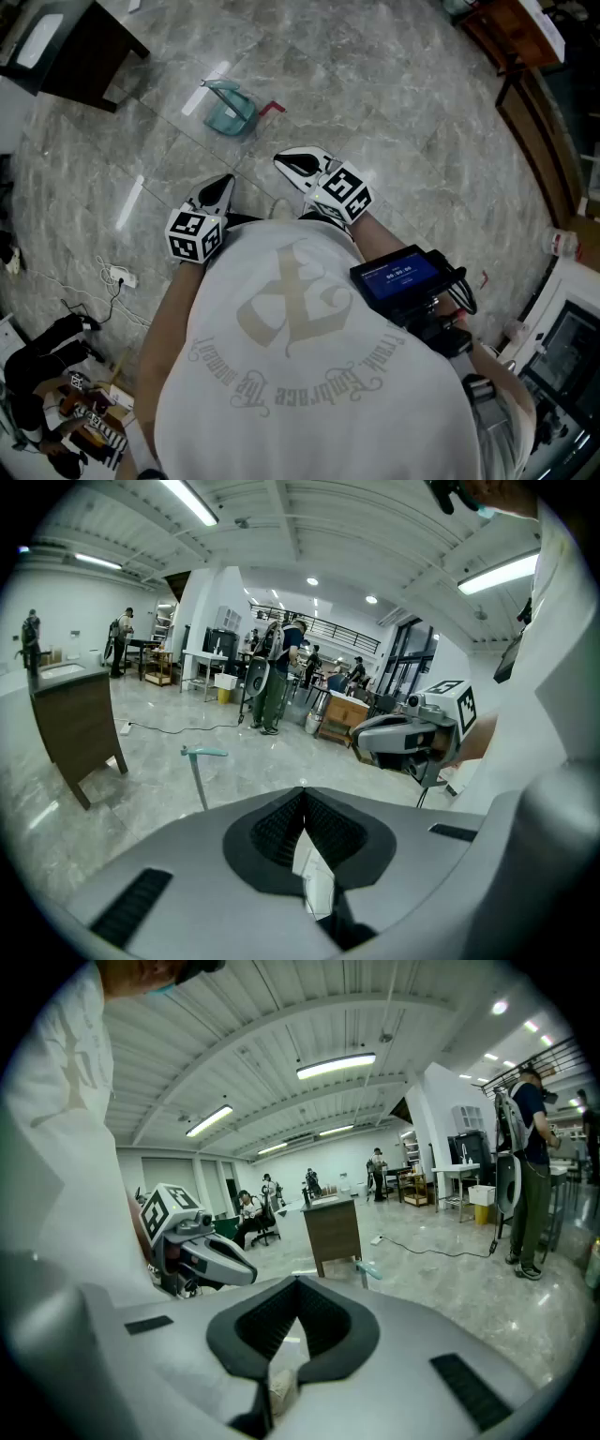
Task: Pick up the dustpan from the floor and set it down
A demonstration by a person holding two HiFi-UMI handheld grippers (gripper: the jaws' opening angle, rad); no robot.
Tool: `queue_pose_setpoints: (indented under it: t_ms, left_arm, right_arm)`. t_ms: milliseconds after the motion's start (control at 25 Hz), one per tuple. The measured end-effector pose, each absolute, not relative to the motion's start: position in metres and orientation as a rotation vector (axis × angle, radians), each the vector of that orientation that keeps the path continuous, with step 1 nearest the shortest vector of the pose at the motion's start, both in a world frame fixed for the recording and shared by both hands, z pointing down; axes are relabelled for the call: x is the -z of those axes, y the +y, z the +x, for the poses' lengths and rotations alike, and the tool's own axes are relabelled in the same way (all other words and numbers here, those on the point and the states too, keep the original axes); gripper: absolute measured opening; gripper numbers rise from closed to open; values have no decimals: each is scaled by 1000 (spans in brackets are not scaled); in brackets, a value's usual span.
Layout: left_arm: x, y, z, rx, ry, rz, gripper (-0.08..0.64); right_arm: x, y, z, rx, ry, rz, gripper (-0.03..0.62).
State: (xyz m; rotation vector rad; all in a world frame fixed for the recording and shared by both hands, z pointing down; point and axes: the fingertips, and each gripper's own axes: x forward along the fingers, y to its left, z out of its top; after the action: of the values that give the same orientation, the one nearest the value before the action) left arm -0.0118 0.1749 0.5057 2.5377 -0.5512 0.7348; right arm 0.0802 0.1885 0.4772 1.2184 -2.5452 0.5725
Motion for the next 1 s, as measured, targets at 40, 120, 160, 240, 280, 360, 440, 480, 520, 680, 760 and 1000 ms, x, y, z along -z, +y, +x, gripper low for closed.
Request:
queue_pose_setpoints:
  t_ms: [40,120,160,240,280,360,440,480,520,680,760,1000]
  left_arm:
    - [-505,178,-11,-735,-556,2534,11]
    - [-504,183,-9,-734,-569,2529,11]
    - [-502,185,-8,-733,-576,2527,11]
    - [-498,188,-7,-734,-588,2528,11]
    - [-496,189,-7,-735,-593,2530,11]
    - [-492,189,-10,-733,-608,2532,12]
    - [-492,188,-16,-730,-627,2527,12]
    - [-492,187,-20,-730,-636,2521,11]
    - [-493,187,-22,-730,-642,2516,11]
    - [-494,184,-23,-740,-638,2504,11]
    - [-496,182,-19,-747,-617,2505,11]
    - [-505,167,-12,-768,-564,2502,11]
  right_arm:
    - [-477,190,84,-586,-2548,1236,17]
    - [-476,194,91,-607,-2549,1257,17]
    - [-476,197,93,-613,-2548,1258,17]
    - [-477,202,95,-617,-2546,1245,17]
    - [-477,204,95,-618,-2546,1239,17]
    - [-478,206,94,-623,-2547,1233,17]
    - [-481,203,91,-631,-2545,1233,17]
    - [-483,202,89,-634,-2545,1233,17]
    - [-484,201,87,-637,-2545,1232,17]
    - [-484,195,85,-651,-2544,1235,17]
    - [-488,194,87,-668,-2531,1242,17]
    - [-501,186,103,-715,-2471,1291,17]
